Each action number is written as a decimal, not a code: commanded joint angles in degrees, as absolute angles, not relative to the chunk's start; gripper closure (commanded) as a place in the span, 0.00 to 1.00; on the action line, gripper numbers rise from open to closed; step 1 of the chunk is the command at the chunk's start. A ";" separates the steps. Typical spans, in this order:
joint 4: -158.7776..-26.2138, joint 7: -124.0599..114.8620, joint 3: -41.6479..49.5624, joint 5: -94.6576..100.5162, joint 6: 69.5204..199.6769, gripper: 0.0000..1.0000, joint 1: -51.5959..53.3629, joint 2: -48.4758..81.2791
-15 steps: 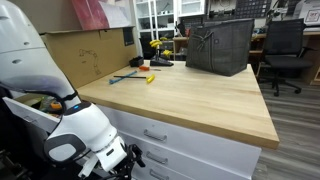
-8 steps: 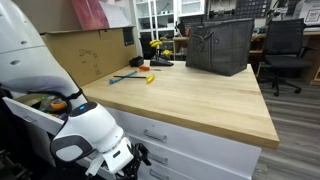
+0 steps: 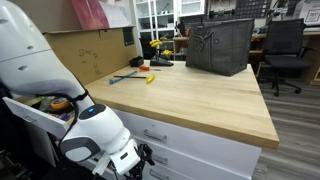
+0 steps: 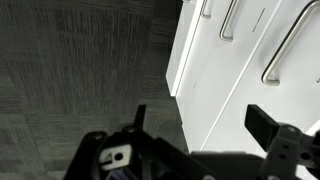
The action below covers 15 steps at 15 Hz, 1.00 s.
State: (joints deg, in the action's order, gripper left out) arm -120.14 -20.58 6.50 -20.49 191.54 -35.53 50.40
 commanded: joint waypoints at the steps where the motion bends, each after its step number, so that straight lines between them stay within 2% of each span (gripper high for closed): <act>1: -116.63 -20.84 5.53 -20.91 188.83 0.00 -36.57 52.03; 15: -108.53 -18.03 -2.53 -19.30 186.23 0.00 -44.30 57.28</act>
